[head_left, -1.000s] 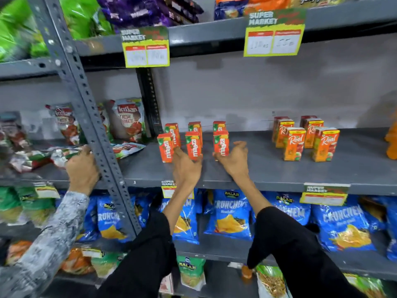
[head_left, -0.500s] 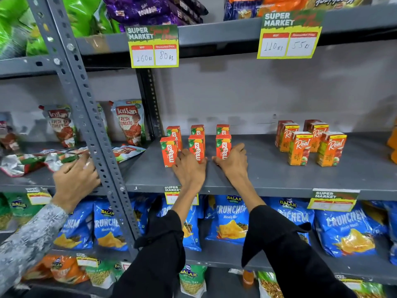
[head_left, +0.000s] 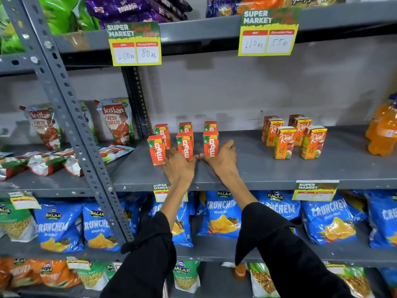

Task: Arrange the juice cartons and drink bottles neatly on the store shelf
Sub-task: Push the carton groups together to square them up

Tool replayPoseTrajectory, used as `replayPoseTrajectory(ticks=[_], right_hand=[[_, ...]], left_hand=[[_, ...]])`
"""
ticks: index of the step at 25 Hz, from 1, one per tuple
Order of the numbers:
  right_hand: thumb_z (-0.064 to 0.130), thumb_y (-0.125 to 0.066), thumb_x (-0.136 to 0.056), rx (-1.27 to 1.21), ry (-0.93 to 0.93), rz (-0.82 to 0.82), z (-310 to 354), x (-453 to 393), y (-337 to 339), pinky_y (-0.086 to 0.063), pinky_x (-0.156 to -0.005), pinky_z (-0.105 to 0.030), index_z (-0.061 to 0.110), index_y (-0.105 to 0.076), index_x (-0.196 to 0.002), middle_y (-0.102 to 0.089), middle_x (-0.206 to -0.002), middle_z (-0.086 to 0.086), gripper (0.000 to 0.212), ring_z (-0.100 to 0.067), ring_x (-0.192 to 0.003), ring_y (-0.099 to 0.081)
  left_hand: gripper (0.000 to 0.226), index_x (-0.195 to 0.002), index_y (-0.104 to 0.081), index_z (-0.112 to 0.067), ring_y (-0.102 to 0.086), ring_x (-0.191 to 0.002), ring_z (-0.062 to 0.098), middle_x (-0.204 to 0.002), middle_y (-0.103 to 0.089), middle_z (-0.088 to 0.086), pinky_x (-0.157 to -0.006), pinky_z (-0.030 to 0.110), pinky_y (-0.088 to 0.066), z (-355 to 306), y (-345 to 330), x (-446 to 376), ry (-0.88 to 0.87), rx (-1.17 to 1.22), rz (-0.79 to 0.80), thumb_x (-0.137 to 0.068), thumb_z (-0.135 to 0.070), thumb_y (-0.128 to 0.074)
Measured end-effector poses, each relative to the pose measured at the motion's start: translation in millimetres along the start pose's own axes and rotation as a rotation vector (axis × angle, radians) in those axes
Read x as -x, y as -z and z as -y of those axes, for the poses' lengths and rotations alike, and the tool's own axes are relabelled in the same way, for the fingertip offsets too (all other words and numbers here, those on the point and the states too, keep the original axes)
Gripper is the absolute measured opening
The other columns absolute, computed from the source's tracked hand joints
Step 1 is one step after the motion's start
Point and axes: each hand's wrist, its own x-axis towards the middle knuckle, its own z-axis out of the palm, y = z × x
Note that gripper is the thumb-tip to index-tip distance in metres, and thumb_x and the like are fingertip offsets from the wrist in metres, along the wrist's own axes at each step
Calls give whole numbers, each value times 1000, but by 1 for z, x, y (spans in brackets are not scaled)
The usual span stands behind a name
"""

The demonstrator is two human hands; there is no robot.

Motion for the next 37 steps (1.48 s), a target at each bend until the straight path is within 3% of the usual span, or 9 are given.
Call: replayPoseTrajectory(ticks=[4, 7, 12, 14, 17, 20, 23, 29, 37], right_hand=[[41, -79, -78, -90, 162, -4, -20, 14, 38, -45, -80, -30, 7, -40, -122, -55, -122, -15, 67, -28, -108, -58], [38, -71, -86, -141, 256, -109, -47, 14, 83, -53, -78, -39, 12, -46, -115, -60, -106, -9, 47, -24, -92, -62], [25, -65, -87, -158, 238, -217, -116, -18, 185, -54, -75, -47, 20, -50, -102, -62, -91, -4, 22, -21, -77, -63], [23, -66, -85, -138, 216, -264, -139, -33, 217, -53, -77, -48, 19, -49, -101, -63, -95, -9, 24, -26, -81, -64], [18, -73, -80, -27, 171, -295, -165, -54, 244, -46, -87, -44, 3, -48, -108, -57, -110, -18, 41, -35, -101, -56], [29, -81, -76, 169, 93, -168, -173, -69, 247, -39, -94, -45, -8, -43, -120, -48, -122, -24, 69, -40, -116, -46], [36, -85, -70, 144, -30, -65, -173, -79, 240, -40, -99, -46, -4, -36, -124, -48, -128, -24, 84, -41, -122, -45], [39, -83, -72, 209, -29, -15, -181, -89, 236, -43, -101, -50, 0, -37, -125, -54, -125, -25, 81, -43, -121, -50], [41, -84, -71, 187, -62, -35, -179, -82, 235, -48, -99, -53, 6, -35, -124, -53, -126, -23, 80, -42, -122, -50]], left_hand=[[85, -134, -39, 2, -52, -120, 42, -131, -52, 23, -96, 52, -50, -19, 7, 34, -33, -2, -138, -78, -50, -77], [67, -129, -42, -5, -55, -111, 41, -122, -54, 19, -87, 52, -52, -61, -3, 73, -106, 17, -261, -83, -44, -72], [41, -116, -52, -15, -60, -104, 27, -112, -62, 7, -83, 44, -50, -170, -58, 135, -200, 299, -132, -86, -38, -70], [45, -118, -53, -15, -61, -104, 25, -113, -63, 6, -81, 40, -49, -207, -79, 148, -142, 400, -45, -85, -37, -73], [61, -126, -48, -9, -58, -113, 31, -123, -59, 13, -87, 43, -47, -239, -107, 152, -71, 375, 59, -81, -37, -78], [75, -130, -41, -3, -55, -119, 38, -128, -55, 19, -92, 48, -48, -250, -122, 145, -21, 246, 73, -77, -36, -82], [77, -128, -41, -2, -59, -115, 38, -126, -59, 19, -92, 50, -49, -252, -129, 139, 0, 123, 76, -76, -38, -84], [56, -115, -47, -9, -63, -107, 34, -114, -66, 14, -89, 50, -52, -246, -136, 135, -72, 35, 76, -81, -40, -79], [61, -118, -47, -8, -62, -111, 33, -117, -65, 14, -92, 49, -50, -245, -138, 135, -68, 35, 88, -80, -44, -79]])
